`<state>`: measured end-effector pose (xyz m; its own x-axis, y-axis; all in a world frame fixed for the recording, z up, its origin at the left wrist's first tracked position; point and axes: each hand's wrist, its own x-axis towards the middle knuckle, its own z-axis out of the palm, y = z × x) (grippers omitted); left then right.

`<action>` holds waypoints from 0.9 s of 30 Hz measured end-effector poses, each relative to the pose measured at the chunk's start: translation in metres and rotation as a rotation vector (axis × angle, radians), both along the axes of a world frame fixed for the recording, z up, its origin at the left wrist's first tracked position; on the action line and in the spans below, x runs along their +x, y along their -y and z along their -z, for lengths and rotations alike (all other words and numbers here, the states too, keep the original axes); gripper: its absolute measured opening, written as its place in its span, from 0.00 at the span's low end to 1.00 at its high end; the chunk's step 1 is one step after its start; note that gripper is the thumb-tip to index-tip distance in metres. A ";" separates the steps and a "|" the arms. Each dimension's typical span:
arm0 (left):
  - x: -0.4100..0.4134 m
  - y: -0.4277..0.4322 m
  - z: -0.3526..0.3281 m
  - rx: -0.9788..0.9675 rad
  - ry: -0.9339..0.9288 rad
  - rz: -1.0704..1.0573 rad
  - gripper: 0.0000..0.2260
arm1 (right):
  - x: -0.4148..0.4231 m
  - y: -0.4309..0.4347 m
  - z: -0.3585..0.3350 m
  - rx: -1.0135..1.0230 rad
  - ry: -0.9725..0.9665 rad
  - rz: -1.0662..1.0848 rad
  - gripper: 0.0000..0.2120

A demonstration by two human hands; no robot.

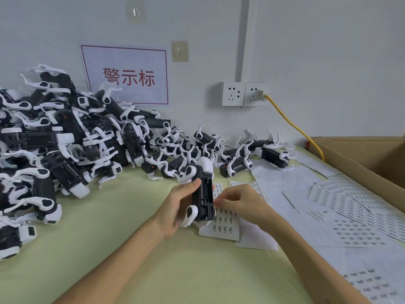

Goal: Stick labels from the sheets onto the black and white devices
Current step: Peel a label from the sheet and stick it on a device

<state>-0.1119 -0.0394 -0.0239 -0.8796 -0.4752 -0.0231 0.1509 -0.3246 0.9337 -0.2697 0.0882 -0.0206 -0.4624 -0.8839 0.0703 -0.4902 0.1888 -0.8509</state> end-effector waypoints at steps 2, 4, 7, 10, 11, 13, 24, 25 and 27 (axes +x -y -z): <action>0.000 -0.001 -0.001 0.002 -0.004 0.007 0.25 | -0.001 0.001 0.001 0.016 0.022 0.019 0.07; 0.000 -0.001 -0.001 0.005 -0.008 0.018 0.23 | -0.002 0.002 0.003 0.016 0.036 0.054 0.07; 0.000 -0.001 -0.002 0.020 0.001 0.014 0.22 | -0.003 0.004 0.005 -0.019 0.060 0.100 0.07; 0.000 -0.002 -0.002 0.034 0.007 0.007 0.23 | -0.003 0.004 0.005 -0.046 0.085 0.079 0.07; 0.000 -0.002 -0.002 0.034 0.006 0.005 0.23 | -0.003 0.003 0.005 -0.044 0.078 0.058 0.07; 0.000 -0.002 -0.002 0.031 0.005 0.003 0.23 | -0.002 0.001 0.004 -0.025 0.050 0.018 0.06; -0.001 0.000 -0.001 0.020 0.037 0.031 0.23 | -0.007 0.006 0.009 -0.048 0.055 0.112 0.09; -0.001 0.000 -0.001 0.027 0.044 0.027 0.23 | -0.008 0.006 0.009 -0.070 0.066 0.120 0.09; -0.002 0.002 0.000 0.035 0.054 0.007 0.24 | -0.010 0.004 0.007 -0.114 0.089 0.119 0.09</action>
